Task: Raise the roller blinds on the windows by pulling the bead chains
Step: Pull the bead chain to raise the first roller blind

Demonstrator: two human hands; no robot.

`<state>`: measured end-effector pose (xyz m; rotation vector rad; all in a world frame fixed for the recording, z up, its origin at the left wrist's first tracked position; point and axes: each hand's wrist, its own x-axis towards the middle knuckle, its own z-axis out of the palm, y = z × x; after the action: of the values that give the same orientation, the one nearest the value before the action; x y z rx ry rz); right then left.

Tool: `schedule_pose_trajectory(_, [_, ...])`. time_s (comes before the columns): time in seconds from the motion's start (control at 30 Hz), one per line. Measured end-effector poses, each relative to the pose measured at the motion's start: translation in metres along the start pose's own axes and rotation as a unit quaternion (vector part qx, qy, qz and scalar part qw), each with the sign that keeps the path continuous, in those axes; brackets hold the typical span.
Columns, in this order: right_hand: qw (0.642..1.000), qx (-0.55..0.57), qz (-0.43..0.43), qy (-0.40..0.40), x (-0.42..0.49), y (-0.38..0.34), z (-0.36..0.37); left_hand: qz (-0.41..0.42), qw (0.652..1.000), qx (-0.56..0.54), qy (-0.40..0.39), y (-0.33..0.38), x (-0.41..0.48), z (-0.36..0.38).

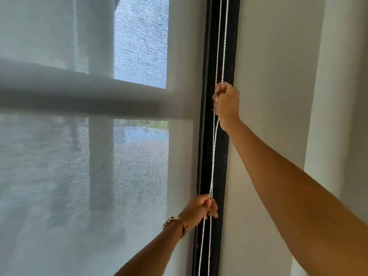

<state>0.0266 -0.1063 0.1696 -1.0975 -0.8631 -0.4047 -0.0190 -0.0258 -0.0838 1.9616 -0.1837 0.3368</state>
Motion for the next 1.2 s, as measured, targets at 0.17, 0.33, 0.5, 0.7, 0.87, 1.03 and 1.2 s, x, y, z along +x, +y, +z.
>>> schedule_pose_trajectory(0.17, [1.0,-0.005,0.016,0.005,-0.038,0.018,-0.004,0.029,0.984,-0.174,-0.012,0.055,0.018,-0.056])
schedule_pose_trajectory(0.33, [0.996,-0.074,0.035,0.028,-0.095,0.071,-0.012,0.124,0.967,-0.189,0.118,0.138,0.043,-0.094])
schedule_pose_trajectory(0.5, [0.99,-0.085,0.11,0.025,-0.157,0.132,-0.026,0.155,0.98,-0.072,0.102,0.195,0.061,-0.096])
schedule_pose_trajectory(0.7, [0.982,-0.105,0.155,0.008,-0.217,0.168,-0.03,0.178,0.964,-0.116,0.161,0.214,0.068,-0.081])
schedule_pose_trajectory(0.87, [0.982,-0.056,0.16,-0.079,-0.228,0.158,-0.037,0.271,0.928,0.016,0.255,0.183,0.065,-0.062])
schedule_pose_trajectory(1.03, [0.983,-0.076,0.161,-0.042,-0.159,0.101,-0.03,0.268,0.921,0.049,0.28,0.158,0.047,-0.059])
schedule_pose_trajectory(1.2, [0.988,-0.118,0.077,-0.069,-0.068,0.034,-0.029,0.203,0.948,0.045,0.243,0.113,0.032,-0.041])
